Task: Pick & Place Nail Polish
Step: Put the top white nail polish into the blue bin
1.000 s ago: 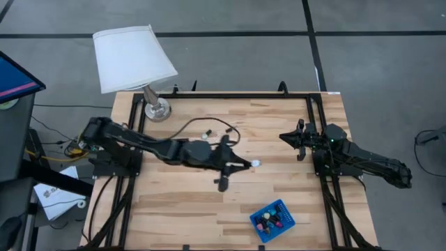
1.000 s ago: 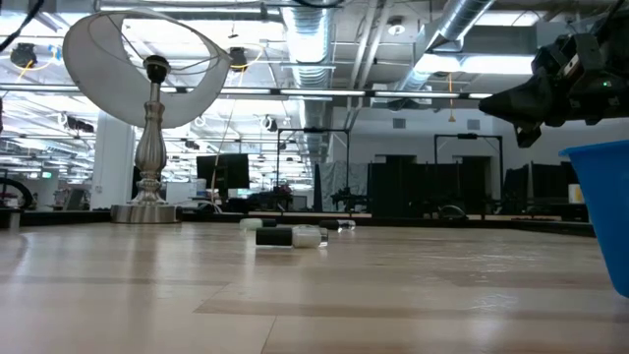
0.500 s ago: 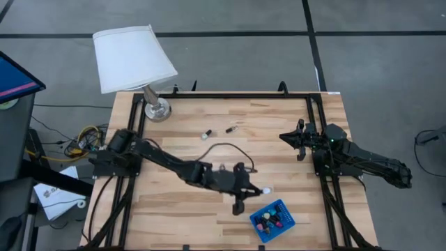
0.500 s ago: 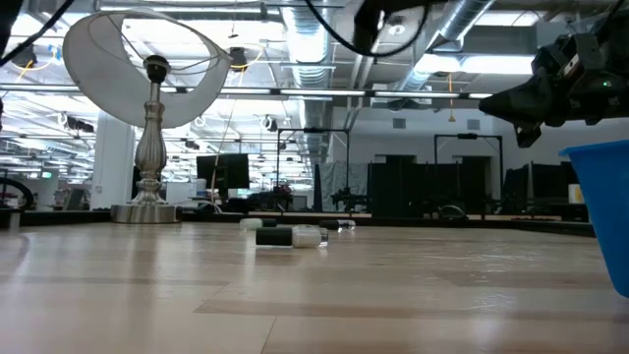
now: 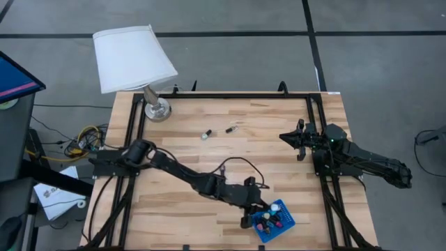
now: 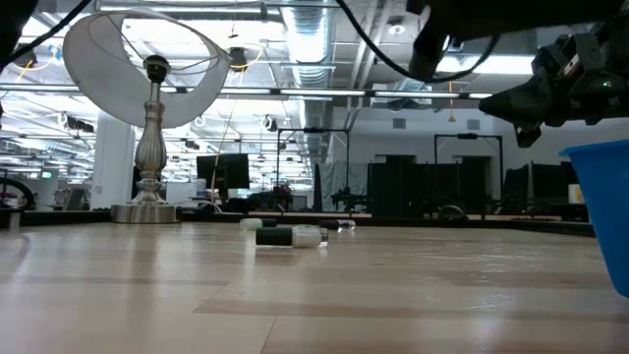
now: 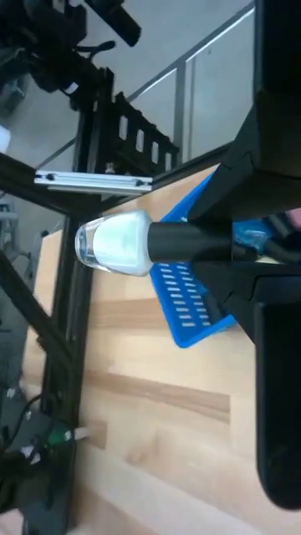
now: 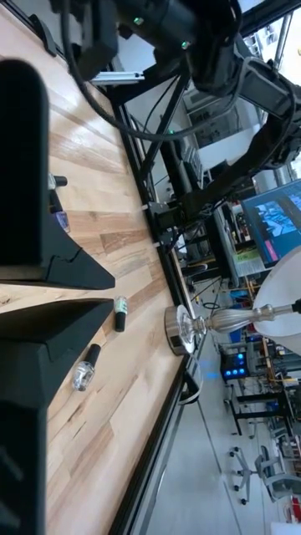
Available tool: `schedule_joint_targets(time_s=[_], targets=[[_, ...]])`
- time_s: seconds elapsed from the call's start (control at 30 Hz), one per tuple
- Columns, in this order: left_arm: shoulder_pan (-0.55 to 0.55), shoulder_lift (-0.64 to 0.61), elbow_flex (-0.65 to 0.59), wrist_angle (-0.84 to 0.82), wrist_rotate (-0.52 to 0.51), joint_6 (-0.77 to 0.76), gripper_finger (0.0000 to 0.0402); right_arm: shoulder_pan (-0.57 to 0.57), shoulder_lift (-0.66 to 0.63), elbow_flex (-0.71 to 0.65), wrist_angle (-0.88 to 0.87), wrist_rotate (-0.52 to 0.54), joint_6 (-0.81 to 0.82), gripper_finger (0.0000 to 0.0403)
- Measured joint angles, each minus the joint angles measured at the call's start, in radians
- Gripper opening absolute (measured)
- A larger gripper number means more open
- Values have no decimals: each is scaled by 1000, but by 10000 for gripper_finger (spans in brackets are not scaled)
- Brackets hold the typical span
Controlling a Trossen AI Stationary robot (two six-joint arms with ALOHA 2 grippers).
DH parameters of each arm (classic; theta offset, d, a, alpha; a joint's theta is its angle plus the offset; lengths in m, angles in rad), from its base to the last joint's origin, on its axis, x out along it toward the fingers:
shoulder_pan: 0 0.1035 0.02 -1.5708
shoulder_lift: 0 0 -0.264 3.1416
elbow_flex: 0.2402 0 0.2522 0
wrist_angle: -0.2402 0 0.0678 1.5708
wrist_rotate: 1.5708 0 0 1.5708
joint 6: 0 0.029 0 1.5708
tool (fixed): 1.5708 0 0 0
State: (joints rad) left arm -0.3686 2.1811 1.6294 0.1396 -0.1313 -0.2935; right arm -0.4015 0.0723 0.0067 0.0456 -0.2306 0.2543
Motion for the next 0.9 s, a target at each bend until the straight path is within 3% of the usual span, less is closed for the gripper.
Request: schedule_joint_targets(time_s=[0.9], targets=[[-51,112,5,-8,15,57,59,0,0,0,0,0,0,21]])
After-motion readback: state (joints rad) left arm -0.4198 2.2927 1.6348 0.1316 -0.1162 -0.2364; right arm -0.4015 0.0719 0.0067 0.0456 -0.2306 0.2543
